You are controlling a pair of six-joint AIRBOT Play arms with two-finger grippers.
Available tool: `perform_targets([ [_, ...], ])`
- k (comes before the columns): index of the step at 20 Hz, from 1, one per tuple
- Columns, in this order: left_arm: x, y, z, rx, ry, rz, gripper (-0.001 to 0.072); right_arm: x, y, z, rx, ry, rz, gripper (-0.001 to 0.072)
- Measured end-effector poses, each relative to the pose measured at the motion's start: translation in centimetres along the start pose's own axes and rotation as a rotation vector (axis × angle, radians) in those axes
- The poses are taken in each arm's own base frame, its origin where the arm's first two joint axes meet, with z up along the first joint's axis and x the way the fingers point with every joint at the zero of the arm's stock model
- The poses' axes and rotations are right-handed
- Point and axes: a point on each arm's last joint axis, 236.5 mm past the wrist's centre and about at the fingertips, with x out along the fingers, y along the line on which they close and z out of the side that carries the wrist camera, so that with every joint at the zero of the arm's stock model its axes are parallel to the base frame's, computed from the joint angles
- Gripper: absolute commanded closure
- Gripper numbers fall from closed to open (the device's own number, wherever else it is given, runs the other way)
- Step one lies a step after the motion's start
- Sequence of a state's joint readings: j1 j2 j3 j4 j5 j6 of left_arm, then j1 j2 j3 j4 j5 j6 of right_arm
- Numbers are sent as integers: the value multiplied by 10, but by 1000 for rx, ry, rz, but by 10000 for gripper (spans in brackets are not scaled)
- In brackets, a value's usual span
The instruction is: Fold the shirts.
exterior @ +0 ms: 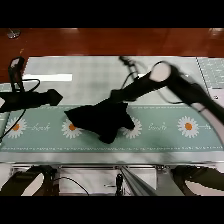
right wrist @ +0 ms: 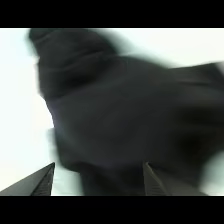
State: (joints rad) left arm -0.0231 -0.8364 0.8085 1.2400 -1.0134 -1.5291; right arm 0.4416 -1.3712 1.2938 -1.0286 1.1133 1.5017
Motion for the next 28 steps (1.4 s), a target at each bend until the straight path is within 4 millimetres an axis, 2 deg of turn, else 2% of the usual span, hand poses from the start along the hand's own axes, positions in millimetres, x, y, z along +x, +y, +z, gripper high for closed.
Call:
perform_targets([
  [2,7,9,-34,-29,147,9,6,-55,-68,3,76,-70,-170,80],
  [4,18,14,-70,-68,279,2,5,-98,-134,-19,228,-121,-301,84],
  [6,33,15,-102,-129,375,-21,6,-113,-175,-60,389,-141,-341,85],
  [8,50,12,-120,-215,419,-60,6,-109,-194,-100,510,-154,-326,85],
  [10,65,1,-124,-299,429,-137,6,-95,-195,-132,586,-165,-281,85],
  [13,79,-32,-107,-394,386,-328,6,-79,-188,-158,644,-176,-223,86],
  [19,103,-74,-89,-395,379,-507,8,-67,-182,-174,678,-183,-179,86],
  [20,108,-79,-84,-388,376,-517,32,-66,-180,-175,681,-183,-173,86],
  [21,112,-83,-80,-375,376,-525,317,-65,-178,-177,679,-173,-169,86],
  [22,116,-87,-76,-367,374,-534,679,-63,-176,-177,671,-167,-167,86],
  [25,121,-98,-63,-326,366,-562,686,-49,-155,-178,632,-120,-138,86],
  [28,121,-103,-51,-295,347,-582,686,-22,-131,-173,605,-71,-95,86],
])
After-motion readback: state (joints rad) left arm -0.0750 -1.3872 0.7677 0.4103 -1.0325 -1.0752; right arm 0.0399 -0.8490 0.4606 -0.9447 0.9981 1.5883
